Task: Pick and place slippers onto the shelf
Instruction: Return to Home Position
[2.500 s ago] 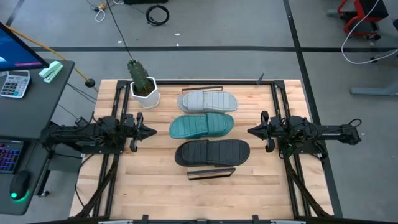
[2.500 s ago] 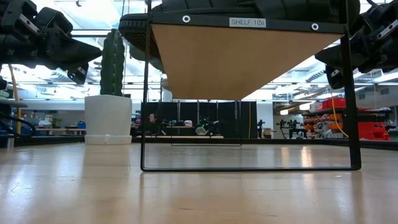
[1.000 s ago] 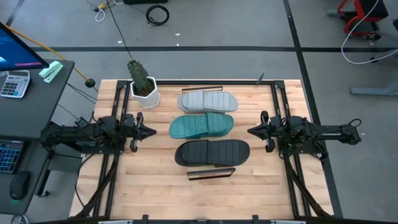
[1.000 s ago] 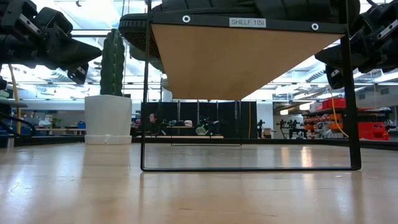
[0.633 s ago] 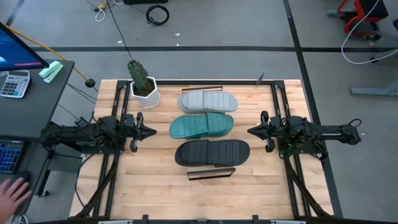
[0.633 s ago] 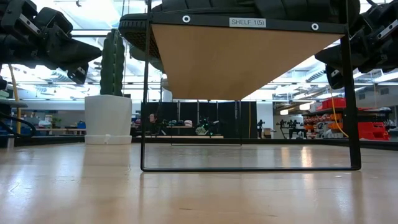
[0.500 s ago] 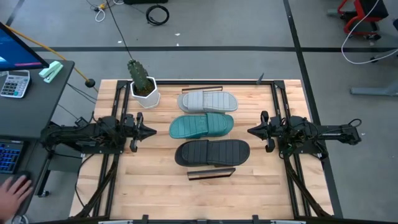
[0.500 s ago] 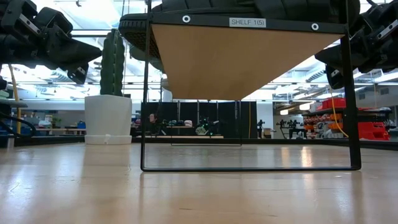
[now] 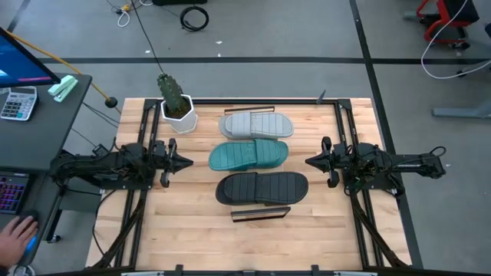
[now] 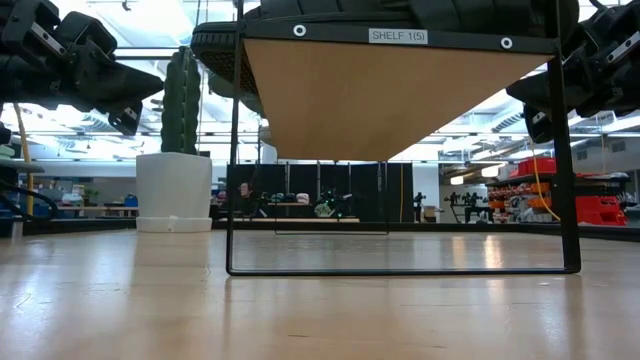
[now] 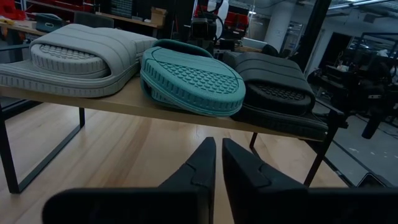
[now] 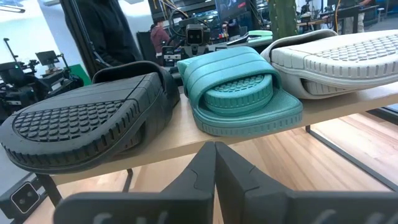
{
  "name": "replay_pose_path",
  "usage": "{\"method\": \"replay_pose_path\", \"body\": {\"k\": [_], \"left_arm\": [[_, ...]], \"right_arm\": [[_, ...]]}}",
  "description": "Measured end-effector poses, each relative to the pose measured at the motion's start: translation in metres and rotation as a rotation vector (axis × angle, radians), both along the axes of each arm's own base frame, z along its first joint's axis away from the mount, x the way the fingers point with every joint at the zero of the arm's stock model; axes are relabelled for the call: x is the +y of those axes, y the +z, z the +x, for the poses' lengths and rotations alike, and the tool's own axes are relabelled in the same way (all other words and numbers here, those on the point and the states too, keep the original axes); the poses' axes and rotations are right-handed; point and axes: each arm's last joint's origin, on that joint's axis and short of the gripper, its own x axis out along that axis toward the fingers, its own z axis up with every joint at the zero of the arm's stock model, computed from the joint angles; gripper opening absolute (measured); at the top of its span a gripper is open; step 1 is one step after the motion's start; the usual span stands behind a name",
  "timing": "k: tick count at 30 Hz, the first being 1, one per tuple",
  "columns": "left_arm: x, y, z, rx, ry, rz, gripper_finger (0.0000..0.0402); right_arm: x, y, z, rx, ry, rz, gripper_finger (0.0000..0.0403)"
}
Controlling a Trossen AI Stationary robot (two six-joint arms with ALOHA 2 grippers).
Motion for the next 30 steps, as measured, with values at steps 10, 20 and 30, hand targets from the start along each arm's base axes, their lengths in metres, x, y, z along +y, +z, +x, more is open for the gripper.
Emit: {"method": "replay_pose_path", "body": {"k": [10, 20, 30], "left_arm": [[0.0000, 0.0001, 0.0000, 0.000, 0.000, 0.000, 0.0025], [0.0000, 0.0000, 0.0000, 0.000, 0.000, 0.000, 0.0033], [0.0000, 0.0000, 0.0000, 0.000, 0.000, 0.000, 0.0026]], "right_arm": [[0.0000, 0.0001, 0.0000, 0.000, 0.000, 0.000, 0.0014], [0.0000, 0.0001, 0.0000, 0.000, 0.000, 0.000, 0.0014], [0.0000, 0.0001, 0.0000, 0.000, 0.000, 0.000, 0.0014]]}}
